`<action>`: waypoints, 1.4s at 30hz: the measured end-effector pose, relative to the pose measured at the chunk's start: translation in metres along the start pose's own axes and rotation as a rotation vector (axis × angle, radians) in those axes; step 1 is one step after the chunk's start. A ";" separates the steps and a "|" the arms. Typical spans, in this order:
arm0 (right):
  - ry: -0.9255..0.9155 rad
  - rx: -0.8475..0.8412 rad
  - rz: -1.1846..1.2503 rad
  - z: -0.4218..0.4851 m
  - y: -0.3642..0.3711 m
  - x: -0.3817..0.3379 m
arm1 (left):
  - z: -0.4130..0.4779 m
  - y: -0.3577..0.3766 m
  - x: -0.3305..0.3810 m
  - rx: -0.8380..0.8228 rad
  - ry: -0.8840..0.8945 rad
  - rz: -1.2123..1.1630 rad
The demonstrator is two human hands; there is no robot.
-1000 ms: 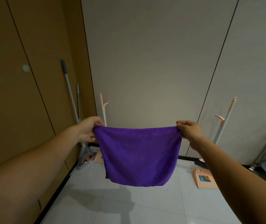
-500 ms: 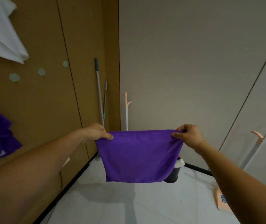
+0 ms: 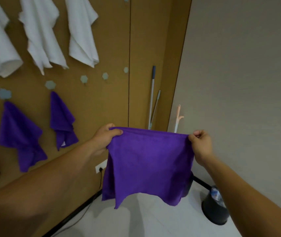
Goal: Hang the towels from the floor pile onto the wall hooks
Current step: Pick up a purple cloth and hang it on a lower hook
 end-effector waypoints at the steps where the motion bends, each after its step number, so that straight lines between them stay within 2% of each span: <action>1: 0.019 -0.044 -0.008 0.003 0.020 0.002 | 0.005 -0.012 -0.001 -0.027 -0.020 -0.086; 4: 0.024 -0.175 -0.015 0.006 0.078 -0.003 | 0.026 -0.046 -0.003 -0.033 -0.050 -0.227; 7: 0.042 -0.414 0.054 0.002 0.142 -0.007 | 0.046 -0.079 -0.003 0.080 -0.030 -0.145; 9: 0.002 -0.633 -0.123 -0.003 0.183 -0.005 | 0.057 -0.099 -0.004 0.134 0.006 -0.068; 11: -0.015 -0.733 -0.300 -0.007 0.221 0.000 | 0.066 -0.122 -0.006 0.184 0.037 -0.037; 13: -0.027 -0.727 -0.271 -0.009 0.256 0.001 | 0.073 -0.145 -0.007 0.189 0.065 -0.057; 15: -0.042 -0.672 -0.184 -0.008 0.284 0.002 | 0.076 -0.163 -0.009 0.093 0.097 -0.030; 17: -0.033 -0.645 -0.137 -0.008 0.306 0.006 | 0.077 -0.173 -0.013 -0.003 0.119 0.127; 19: -0.060 -0.660 -0.167 -0.008 0.331 0.007 | 0.083 -0.187 -0.021 0.012 0.104 0.266; 21: -0.152 -0.684 -0.246 -0.006 0.357 0.007 | 0.093 -0.201 -0.027 0.100 0.088 0.309; 26: -0.306 -0.679 -0.350 0.018 0.410 0.014 | 0.120 -0.224 -0.025 0.246 0.131 0.214; 29: -0.261 -0.714 -0.269 0.040 0.434 0.025 | 0.145 -0.233 -0.022 0.371 0.127 0.200; 31: -0.158 -0.786 -0.191 0.057 0.448 0.035 | 0.165 -0.238 -0.022 0.471 0.111 0.212; 33: -0.109 -0.866 -0.216 0.077 0.462 0.042 | 0.186 -0.240 -0.022 0.525 0.116 0.256; 37: -0.109 -0.890 -0.172 0.133 0.484 0.048 | 0.230 -0.235 -0.020 0.588 0.132 0.439; 42: -0.235 -0.833 -0.102 0.188 0.519 0.048 | 0.276 -0.233 -0.014 0.837 0.134 0.614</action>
Point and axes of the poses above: each hand's wrist, its own z-axis towards the middle knuckle, its own y-axis out of the palm, x = y × z, the point moved 6 cm from there along z, towards the middle knuckle, and after that the axes turned 12 degrees about z, right-handed, at the moved point
